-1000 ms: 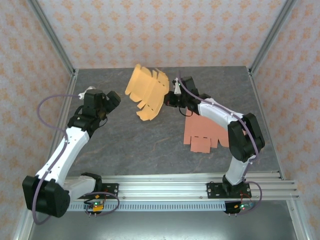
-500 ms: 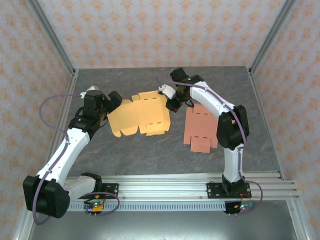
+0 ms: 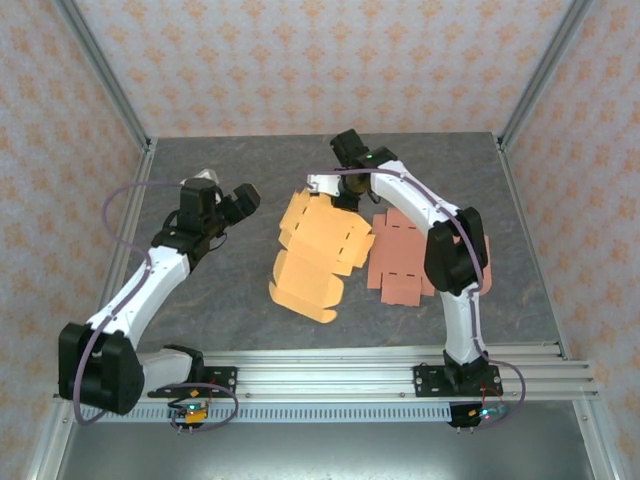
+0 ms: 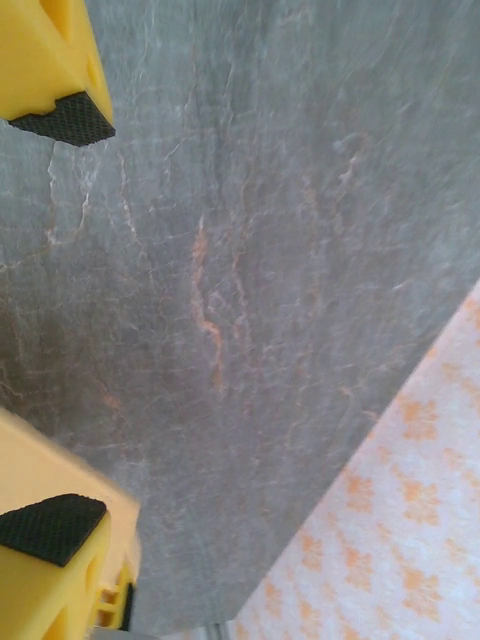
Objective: Fold the paper box
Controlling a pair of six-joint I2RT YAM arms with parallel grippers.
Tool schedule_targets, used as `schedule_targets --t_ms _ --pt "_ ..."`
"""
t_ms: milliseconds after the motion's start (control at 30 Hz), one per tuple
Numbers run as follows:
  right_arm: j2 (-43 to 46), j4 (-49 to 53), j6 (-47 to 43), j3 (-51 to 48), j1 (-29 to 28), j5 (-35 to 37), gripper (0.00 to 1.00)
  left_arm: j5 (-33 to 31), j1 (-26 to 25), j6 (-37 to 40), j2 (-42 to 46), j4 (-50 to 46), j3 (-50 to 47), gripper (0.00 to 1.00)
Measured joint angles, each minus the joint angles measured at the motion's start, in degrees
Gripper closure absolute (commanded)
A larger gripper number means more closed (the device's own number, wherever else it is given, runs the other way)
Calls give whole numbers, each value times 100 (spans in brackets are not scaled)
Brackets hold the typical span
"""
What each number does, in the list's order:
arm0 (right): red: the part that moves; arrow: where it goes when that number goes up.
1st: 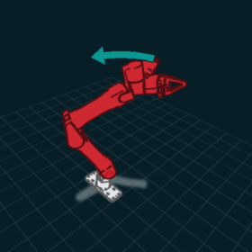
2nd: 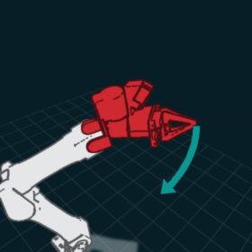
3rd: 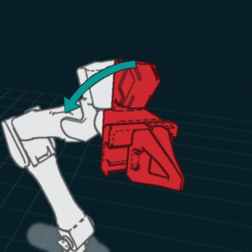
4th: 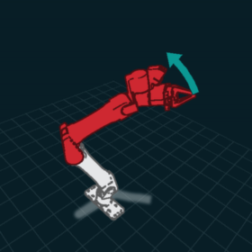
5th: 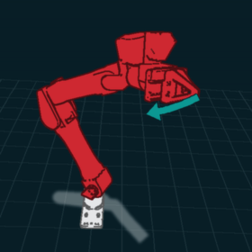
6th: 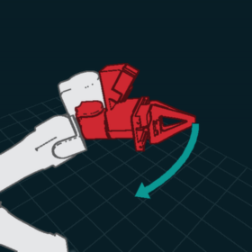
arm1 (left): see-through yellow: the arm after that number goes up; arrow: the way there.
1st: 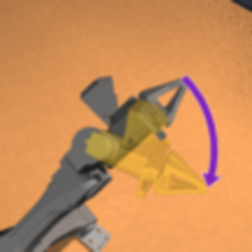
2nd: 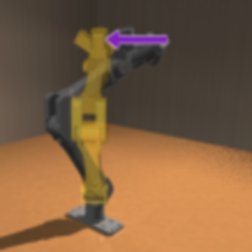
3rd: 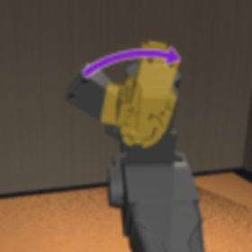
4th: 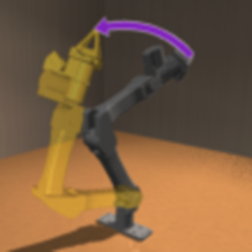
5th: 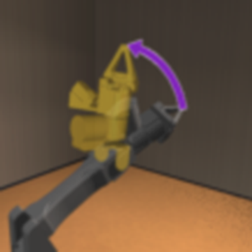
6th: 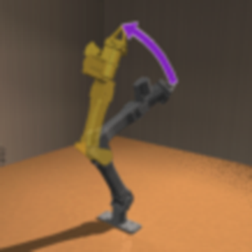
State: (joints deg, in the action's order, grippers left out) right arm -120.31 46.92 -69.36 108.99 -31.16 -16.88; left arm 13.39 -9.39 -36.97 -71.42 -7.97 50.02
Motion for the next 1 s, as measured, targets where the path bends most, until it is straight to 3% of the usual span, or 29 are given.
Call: schedule_targets --t_ms 200,300,433,633,1000 --pt "-192 -42 575 267 -177 -463 68 295 0 -111 -337 422 -450 6" --pt "52 -365 1285 -26 -42 -859 49 341 0 -160 -337 494 -490 6" --pt "741 -868 2911 -761 452 -1191 47 496 0 -157 -409 514 -490 6" --pt "1786 -1574 5425 -1998 1156 -949 46 809 -133 -105 -839 450 -636 8" --pt "1921 -1202 7495 -2964 1008 -861 36 1521 -356 262 -2312 328 -133 29"
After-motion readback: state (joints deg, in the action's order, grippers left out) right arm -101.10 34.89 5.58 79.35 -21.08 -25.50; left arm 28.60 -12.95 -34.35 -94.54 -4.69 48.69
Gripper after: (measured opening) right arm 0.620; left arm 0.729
